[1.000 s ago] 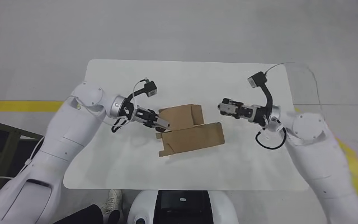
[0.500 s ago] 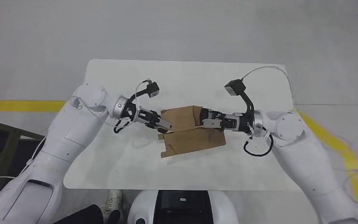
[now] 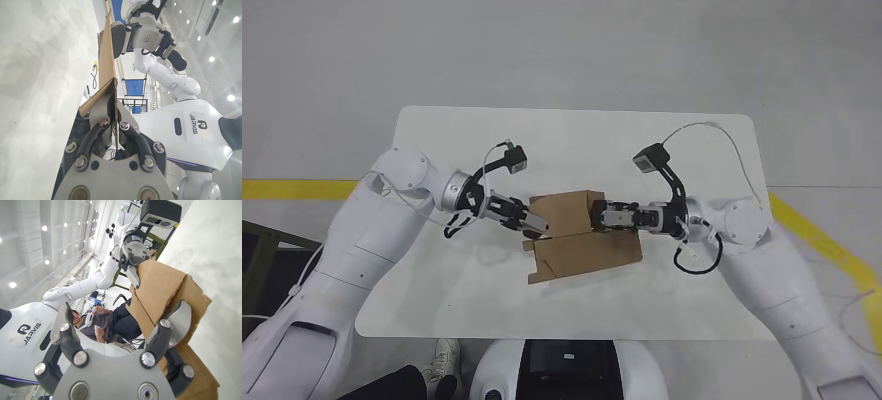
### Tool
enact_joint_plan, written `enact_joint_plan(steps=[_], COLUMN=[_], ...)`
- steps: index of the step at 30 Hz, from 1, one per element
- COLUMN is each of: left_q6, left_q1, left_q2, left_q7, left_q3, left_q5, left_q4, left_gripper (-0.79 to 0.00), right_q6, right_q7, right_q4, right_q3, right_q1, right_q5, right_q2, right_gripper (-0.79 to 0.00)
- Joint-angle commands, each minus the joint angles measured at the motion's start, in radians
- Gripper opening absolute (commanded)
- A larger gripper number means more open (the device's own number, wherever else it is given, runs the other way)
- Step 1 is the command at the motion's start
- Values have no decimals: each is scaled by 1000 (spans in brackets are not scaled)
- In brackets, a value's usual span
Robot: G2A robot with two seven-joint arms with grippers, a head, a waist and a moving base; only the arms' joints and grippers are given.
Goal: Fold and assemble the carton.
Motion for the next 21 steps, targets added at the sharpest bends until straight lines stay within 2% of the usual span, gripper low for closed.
enact_joint_plan(steps=[1,12,21], left_q6=[0,-1,-4], left_q1=[1,3,2], left_q2=[0,-1,-1], left_q7=[0,0,0], left_q3=[1,7,6], left_q5=[-1,-2,-3], left_q4=[0,-1,2], left_gripper=[-785,-785,-785], right_q6=[-12,-45,-66], right_q7=[1,70,94], right_q4=[15,82,114], right_q3=[-3,-13,-24], right_q1=[-2,-1,9], right_q5=[38,196,240], right_q2=[-5,-29,-49], right_gripper=[0,0,0])
